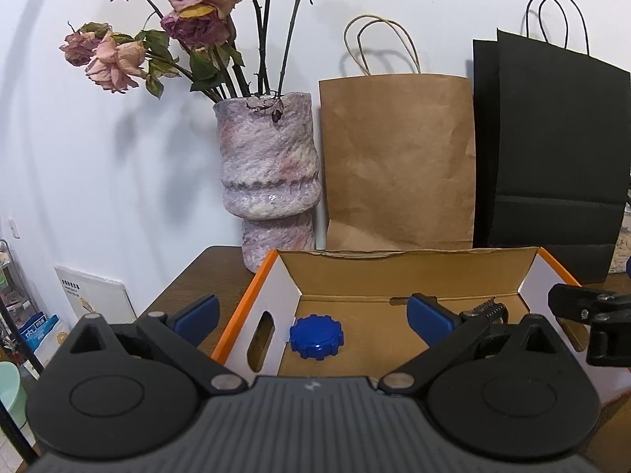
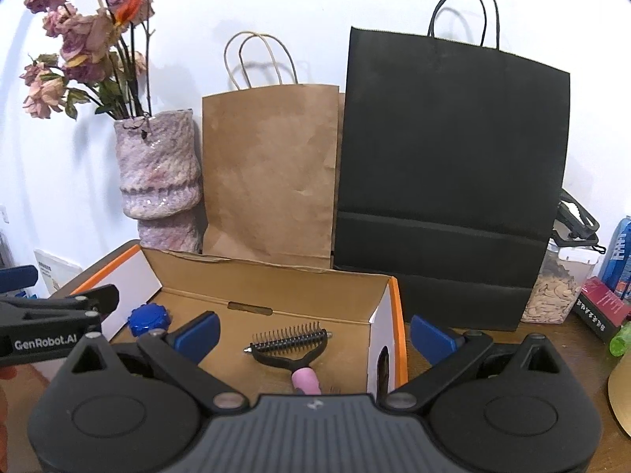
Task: Organize rigid objects
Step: 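Withdraw both tools from the box back toward the table items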
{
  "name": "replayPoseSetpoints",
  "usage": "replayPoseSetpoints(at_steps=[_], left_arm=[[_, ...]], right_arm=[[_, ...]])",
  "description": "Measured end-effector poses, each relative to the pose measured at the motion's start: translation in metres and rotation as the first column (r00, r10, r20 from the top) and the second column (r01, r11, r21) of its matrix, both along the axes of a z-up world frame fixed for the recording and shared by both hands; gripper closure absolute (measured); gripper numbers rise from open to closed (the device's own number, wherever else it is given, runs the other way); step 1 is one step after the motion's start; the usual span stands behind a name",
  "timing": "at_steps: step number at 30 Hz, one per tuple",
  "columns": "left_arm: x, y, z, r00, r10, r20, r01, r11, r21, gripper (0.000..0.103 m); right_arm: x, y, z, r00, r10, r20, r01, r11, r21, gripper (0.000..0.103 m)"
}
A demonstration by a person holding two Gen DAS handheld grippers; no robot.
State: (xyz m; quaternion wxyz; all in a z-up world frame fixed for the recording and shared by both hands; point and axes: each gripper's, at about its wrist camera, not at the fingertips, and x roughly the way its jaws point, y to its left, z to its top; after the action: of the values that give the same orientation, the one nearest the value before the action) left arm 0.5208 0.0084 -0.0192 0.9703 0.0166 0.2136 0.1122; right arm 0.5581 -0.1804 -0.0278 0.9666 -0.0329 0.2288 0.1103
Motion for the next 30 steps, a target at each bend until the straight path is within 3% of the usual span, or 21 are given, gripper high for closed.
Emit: replayPoseSetpoints(at_steps=[30], left_arm=[[-0.123, 0.001, 0.008, 0.999, -0.048, 0.018, 0.048, 0.999, -0.010, 0.000]], right_arm=[[-0.144, -0.001, 0.010, 0.995, 0.016, 0.097, -0.017, 1.000, 0.010, 0.000]])
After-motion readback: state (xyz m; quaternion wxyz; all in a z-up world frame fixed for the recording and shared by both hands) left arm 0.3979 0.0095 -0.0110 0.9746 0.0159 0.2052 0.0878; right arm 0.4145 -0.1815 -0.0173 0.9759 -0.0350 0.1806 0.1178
